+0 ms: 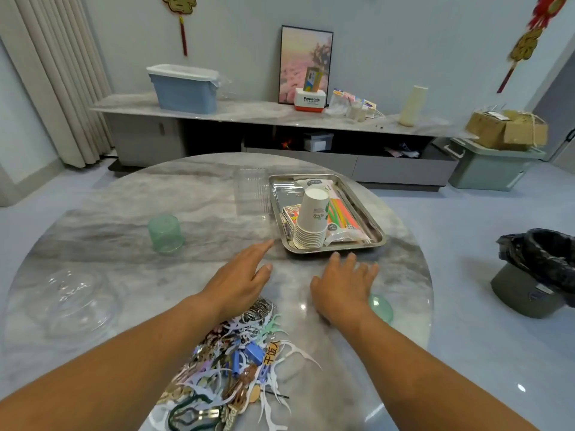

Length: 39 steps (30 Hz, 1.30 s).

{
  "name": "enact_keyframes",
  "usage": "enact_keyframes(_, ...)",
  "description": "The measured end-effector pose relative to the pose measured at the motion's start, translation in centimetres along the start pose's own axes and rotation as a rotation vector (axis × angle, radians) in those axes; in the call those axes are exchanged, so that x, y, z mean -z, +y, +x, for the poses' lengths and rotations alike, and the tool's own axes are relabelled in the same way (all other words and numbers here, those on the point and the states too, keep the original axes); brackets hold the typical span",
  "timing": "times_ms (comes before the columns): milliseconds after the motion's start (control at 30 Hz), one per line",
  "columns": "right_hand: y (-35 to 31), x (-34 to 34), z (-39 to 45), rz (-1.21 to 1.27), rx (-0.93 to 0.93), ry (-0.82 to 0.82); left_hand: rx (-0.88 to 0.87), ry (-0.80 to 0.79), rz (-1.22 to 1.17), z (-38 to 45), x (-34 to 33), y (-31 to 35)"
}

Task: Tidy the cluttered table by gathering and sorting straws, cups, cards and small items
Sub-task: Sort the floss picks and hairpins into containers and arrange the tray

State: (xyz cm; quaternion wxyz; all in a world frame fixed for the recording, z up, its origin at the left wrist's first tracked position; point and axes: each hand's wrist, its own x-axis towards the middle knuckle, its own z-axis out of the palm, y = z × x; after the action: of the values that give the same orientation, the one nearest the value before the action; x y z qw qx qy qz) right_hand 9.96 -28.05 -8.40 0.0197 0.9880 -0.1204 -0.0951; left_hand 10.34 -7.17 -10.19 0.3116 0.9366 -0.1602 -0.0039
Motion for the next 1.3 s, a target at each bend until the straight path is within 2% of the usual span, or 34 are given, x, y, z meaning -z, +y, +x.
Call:
enact_keyframes(100, 0.3, 0.4, 0.2, 0.006, -0.019, -0.114, 0.03, 0.028, 0.013, 1.3, 1.0, -0.9)
enact_keyframes(200, -1.3, 0.3, 0.1, -0.054, 0.087, -0.085, 0.06, 0.066, 0.065, 4.6, 2.7, -1.6)
enact_keyframes(300, -3.8, 0.0, 0.2, -0.029, 0.15, -0.066, 0.119, 0.185, 0.08, 9.1, 4.5, -2.1)
enact_keyframes(467, -6.2, -1.4, 0.6, 0.071, 0.139, -0.003, 0.283, 0.366, 0.023, 17.0, 6.5, -1.5)
enact_keyframes(667, -6.2, -2.1, 0.6, 0.09, 0.135, -0.002, 0.402, 0.263, 0.097, 20.5, 6.5, -2.0)
enact_keyframes(833, -5.6, -0.3, -0.3, 0.027, 0.166, -0.062, 0.452, 0.35, 0.19, 19.0, 6.4, -0.9)
enact_keyframes(1000, -4.4, 1.7, -1.1, -0.068, 0.152, -0.129, 0.609, 0.2, 0.159, 16.6, 8.0, 0.4)
enact_keyframes(1067, -4.0, 2.5, -1.5, -0.098, 0.155, -0.15, 0.648, 0.15, 0.116, 15.3, 8.9, 0.6)
enact_keyframes(1167, -4.3, 3.4, -2.1, -0.065, 0.17, -0.091, 0.685, 0.205, -0.079, 13.2, 10.2, 0.7)
enact_keyframes(1233, -5.0, 3.9, -2.4, 0.108, 0.195, 0.041, 0.675, 0.315, -0.319, 11.9, 10.7, 0.8)
enact_keyframes(1300, -6.0, 4.5, -2.6, 0.448, 0.21, 0.088, 0.654, 0.44, -0.614, 10.7, 10.8, 1.4)
